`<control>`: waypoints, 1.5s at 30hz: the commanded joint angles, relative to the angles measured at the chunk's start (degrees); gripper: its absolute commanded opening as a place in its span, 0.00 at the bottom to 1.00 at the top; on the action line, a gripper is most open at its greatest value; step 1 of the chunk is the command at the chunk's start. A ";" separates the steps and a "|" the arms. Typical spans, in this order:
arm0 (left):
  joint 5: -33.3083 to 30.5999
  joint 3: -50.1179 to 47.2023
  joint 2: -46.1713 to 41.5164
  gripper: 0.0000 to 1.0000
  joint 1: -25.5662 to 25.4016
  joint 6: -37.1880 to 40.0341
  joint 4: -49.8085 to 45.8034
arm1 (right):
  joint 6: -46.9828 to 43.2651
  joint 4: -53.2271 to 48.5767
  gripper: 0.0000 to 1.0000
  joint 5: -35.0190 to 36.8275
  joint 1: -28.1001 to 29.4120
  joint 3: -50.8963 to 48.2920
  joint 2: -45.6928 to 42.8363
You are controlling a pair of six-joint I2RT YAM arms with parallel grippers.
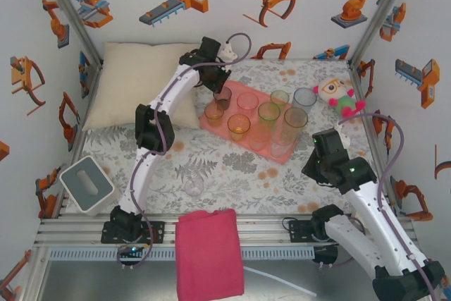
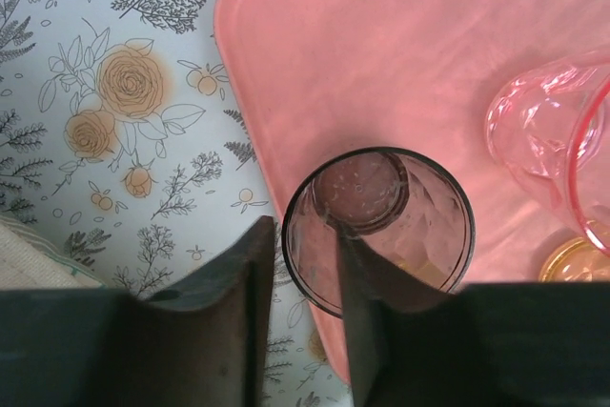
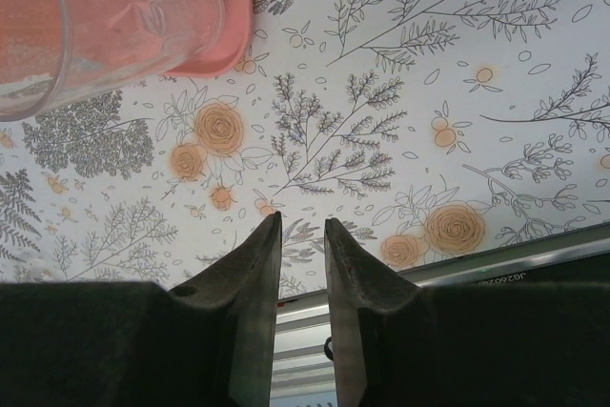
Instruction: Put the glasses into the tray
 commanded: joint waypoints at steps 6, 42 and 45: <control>0.47 1.97 -1.39 0.50 -0.49 -0.87 -0.36 | 0.55 0.63 0.28 0.36 0.48 0.01 0.01; 4.62 -65.20 -75.04 0.93 -0.65 5.29 -16.66 | -7.60 -9.32 0.32 7.32 32.32 34.92 24.38; 5.59 -71.96 -77.02 0.90 -1.18 6.09 -15.63 | -5.82 -9.48 0.32 8.91 32.33 34.53 22.64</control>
